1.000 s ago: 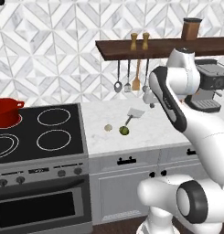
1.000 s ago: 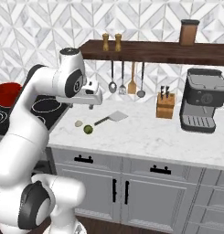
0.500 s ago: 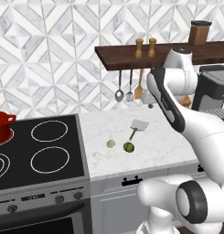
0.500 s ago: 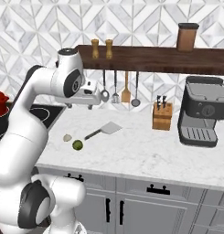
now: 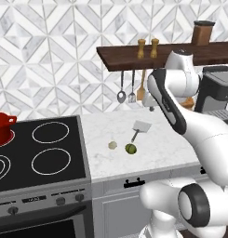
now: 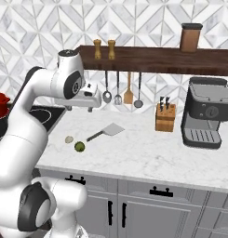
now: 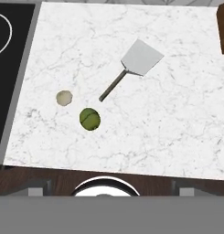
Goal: Put the lime and garlic in the pot. Retrieve the spatula and lightly stir the vegetables in the pot.
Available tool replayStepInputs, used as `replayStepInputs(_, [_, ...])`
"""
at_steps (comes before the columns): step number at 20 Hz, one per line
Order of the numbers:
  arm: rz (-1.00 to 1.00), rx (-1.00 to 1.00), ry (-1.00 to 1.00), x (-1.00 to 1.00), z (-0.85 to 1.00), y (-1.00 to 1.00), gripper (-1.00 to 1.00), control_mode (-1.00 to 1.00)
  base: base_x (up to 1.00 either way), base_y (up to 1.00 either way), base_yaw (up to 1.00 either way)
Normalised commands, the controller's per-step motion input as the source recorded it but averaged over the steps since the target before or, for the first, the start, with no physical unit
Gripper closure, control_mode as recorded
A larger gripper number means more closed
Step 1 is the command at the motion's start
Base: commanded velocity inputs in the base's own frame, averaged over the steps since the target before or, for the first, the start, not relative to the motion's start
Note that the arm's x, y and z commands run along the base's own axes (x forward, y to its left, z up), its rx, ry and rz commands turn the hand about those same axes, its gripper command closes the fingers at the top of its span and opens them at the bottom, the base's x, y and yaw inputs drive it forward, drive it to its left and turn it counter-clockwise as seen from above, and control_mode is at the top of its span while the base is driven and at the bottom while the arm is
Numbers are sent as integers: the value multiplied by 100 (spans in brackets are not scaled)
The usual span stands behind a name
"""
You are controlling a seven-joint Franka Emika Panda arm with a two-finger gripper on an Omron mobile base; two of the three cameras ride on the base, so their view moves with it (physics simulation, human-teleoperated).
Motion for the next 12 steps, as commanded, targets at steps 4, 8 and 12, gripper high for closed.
replayStepInputs(4, [0, 0, -4, -5, -13, 9, -100, -100, 0, 0, 0])
replayStepInputs(8, [0, 1, -10, -15, -67, 31, -100, -100, 0, 0, 0])
replayStepInputs(12, [0, 8, -19, -5, -91, 24, -100, -100, 0, 0, 0])
